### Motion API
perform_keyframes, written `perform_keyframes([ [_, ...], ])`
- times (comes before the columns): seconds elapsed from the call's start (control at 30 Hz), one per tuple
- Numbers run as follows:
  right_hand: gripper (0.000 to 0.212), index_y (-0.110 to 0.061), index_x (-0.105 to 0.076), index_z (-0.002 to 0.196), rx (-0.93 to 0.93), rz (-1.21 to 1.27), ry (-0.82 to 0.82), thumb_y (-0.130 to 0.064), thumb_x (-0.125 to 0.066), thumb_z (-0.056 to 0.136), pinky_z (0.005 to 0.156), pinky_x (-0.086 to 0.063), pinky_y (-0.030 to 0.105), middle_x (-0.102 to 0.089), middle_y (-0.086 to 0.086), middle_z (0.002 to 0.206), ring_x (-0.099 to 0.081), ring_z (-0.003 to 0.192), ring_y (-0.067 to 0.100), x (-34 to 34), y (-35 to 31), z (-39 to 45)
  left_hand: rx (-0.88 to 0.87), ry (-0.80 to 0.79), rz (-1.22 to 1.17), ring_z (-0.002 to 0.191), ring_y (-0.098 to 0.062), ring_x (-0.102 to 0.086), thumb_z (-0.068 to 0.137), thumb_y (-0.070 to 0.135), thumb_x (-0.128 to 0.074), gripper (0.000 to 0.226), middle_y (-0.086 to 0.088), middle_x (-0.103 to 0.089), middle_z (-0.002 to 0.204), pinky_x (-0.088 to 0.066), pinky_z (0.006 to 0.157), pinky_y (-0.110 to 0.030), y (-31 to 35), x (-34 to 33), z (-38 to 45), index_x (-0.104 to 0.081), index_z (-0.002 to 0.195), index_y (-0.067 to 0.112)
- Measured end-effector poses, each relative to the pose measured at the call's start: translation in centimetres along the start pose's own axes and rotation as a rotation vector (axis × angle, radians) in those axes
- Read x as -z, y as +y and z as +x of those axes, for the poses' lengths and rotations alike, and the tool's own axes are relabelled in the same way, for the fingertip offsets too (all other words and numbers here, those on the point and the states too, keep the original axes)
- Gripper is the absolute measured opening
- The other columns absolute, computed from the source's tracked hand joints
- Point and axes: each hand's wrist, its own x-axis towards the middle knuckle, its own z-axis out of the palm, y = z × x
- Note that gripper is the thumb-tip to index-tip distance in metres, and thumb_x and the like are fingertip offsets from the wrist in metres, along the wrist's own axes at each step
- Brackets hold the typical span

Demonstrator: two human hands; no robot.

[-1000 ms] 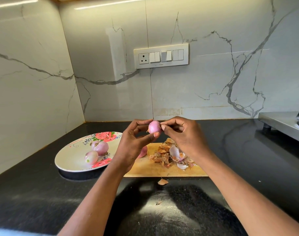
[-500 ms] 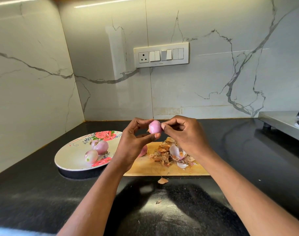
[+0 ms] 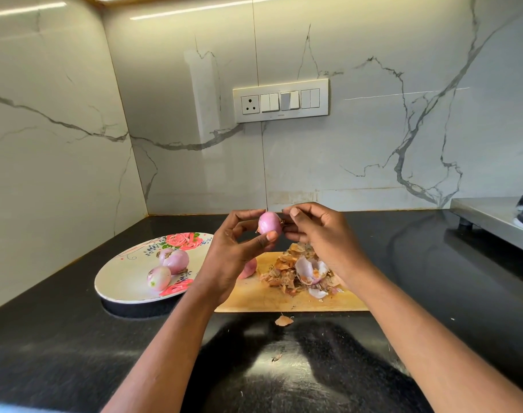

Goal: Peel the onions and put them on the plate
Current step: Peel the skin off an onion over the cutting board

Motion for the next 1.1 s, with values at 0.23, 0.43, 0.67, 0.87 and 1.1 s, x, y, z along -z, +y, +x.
perform_keyframes([
  [0.23,0.010,-0.013,-0.074,0.098,0.031,-0.070,0.015,-0.007,-0.070,0.093,0.080,-0.061,0.027,-0.077,0.004,0.091,-0.076,0.086,0.019,0.16,0.15,-0.02,0.051,-0.037,-0.089,0.099,-0.024,-0.072,0.077,0.020,-0.077,0.052,-0.012,-0.073,0.113,-0.058,0.090,-0.034,0.37,-0.29,-0.13,-0.062,0.127,0.016],
  [0.43,0.019,-0.022,-0.073,0.110,0.091,-0.203,-0.009,-0.014,-0.072,0.092,0.085,-0.061,0.033,-0.077,-0.005,0.101,-0.073,0.095,0.010,0.38,0.18,0.01,0.094,-0.033,-0.138,0.097,-0.020,-0.071,0.083,0.024,-0.070,0.048,-0.012,-0.075,0.109,-0.057,0.087,-0.027,0.33,-0.32,-0.08,-0.061,0.129,0.013],
  [0.67,0.016,-0.024,-0.079,0.104,0.224,-0.384,0.014,-0.025,-0.077,0.088,0.085,-0.062,0.041,-0.078,-0.010,0.095,-0.074,0.091,0.007,0.27,0.35,-0.33,0.038,-0.047,0.003,0.108,-0.020,-0.071,0.081,0.025,-0.074,0.049,-0.005,-0.074,0.117,-0.055,0.097,-0.035,0.21,-0.25,-0.13,-0.061,0.128,0.017],
  [0.87,0.009,-0.018,-0.079,0.094,0.281,-0.480,0.066,-0.017,-0.080,0.085,0.075,-0.062,0.033,-0.077,-0.010,0.085,-0.073,0.078,0.004,0.22,0.27,-0.57,0.007,-0.026,0.090,0.112,-0.018,-0.069,0.079,0.026,-0.078,0.049,-0.002,-0.073,0.119,-0.054,0.096,-0.036,-0.02,-0.19,-0.15,-0.063,0.125,0.018],
  [1.1,0.008,-0.021,-0.073,0.082,0.199,-0.452,0.180,-0.018,-0.080,0.080,0.067,-0.059,0.024,-0.074,-0.008,0.075,-0.071,0.072,0.005,-0.22,0.15,-0.69,0.037,-0.043,0.105,0.110,-0.018,-0.070,0.082,0.029,-0.074,0.050,-0.004,-0.072,0.122,-0.053,0.100,-0.038,-0.06,-0.42,-0.19,-0.059,0.128,0.018],
])
